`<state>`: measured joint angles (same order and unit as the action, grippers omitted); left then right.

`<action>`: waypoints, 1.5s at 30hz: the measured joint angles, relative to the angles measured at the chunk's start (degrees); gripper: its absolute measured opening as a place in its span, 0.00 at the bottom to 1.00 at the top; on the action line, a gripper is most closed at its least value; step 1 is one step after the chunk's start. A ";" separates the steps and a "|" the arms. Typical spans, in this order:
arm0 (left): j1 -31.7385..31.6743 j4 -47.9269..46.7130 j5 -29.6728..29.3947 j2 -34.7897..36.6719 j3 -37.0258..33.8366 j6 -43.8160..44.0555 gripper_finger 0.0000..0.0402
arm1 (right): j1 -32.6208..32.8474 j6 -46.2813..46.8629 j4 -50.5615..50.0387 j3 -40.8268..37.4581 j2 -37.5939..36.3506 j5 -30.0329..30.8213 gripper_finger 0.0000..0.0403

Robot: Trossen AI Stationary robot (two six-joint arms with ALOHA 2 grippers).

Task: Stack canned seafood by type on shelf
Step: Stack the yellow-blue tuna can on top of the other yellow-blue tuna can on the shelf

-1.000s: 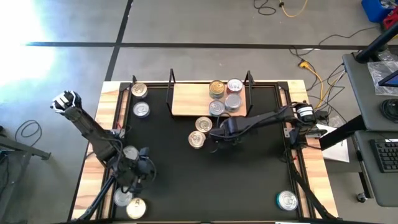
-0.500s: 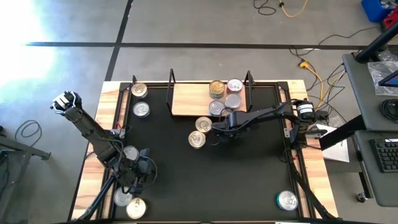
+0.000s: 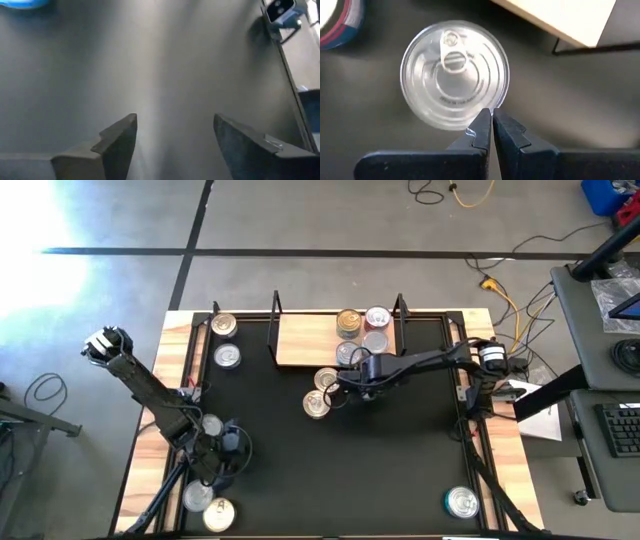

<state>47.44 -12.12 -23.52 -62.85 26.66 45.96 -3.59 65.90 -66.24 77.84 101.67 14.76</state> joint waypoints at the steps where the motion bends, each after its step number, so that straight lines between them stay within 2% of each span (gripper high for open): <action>1: 0.00 0.11 -0.89 0.00 -0.01 -0.26 0.63 | -0.25 -0.68 0.54 -0.22 0.02 0.44 0.03; 5: -0.02 0.09 -3.03 0.00 -0.01 -1.49 0.64 | -1.94 -1.99 4.69 -2.21 0.40 2.26 0.03; 10: -0.09 -1.27 -3.00 0.02 0.70 -1.93 0.65 | -2.72 -2.00 6.15 -3.92 2.20 3.04 0.03; 13: -0.09 -2.27 -2.98 0.00 1.18 -1.75 0.65 | -2.06 -1.03 6.32 -4.04 2.71 0.47 0.03; 16: -0.09 -3.65 -2.98 0.02 1.89 -1.53 0.65 | 0.23 2.56 6.56 -3.20 2.71 -4.96 0.03; 19: -0.09 -5.25 -2.94 0.03 2.66 -1.53 0.65 | 3.59 5.70 7.52 -0.43 2.71 -11.27 0.03; 21: -0.09 -5.48 -2.96 0.04 2.72 -1.91 0.65 | 5.59 6.30 8.19 2.12 2.72 -12.66 0.03; 25: -0.09 -5.49 -2.94 0.04 2.70 -2.13 0.65 | 8.05 4.76 7.79 6.52 2.64 -11.84 0.03; 28: -0.09 -5.49 -2.93 0.04 2.66 -2.06 0.65 | 8.59 4.17 3.35 7.02 2.64 -9.89 0.03; 32: -0.09 -5.49 -2.48 0.04 2.64 -1.61 0.65 | 8.42 6.27 -4.85 3.73 2.62 -6.68 0.03; 34: -0.09 -5.51 -2.48 0.04 2.49 -1.64 0.65 | 7.74 6.66 -4.83 1.12 2.62 -5.29 0.03; 37: -0.12 -5.45 -2.99 0.04 2.43 -2.79 0.65 | 6.92 6.57 -1.14 -3.34 2.62 -1.14 0.03; 40: -0.26 -5.47 -4.83 0.04 2.33 -3.54 0.65 | 6.71 5.07 8.89 -6.90 2.71 1.39 0.03; 43: -0.27 -5.17 -9.28 -0.22 1.90 -2.77 0.65 | 7.22 1.94 18.27 -7.81 2.71 -1.40 0.03; 45: -0.56 -4.23 -9.61 -0.68 1.28 -2.33 0.65 | 7.74 -0.16 25.17 -7.76 2.71 -6.82 0.03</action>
<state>46.88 -16.35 -33.13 -63.53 27.94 43.63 4.15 65.74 -41.07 70.09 104.38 7.93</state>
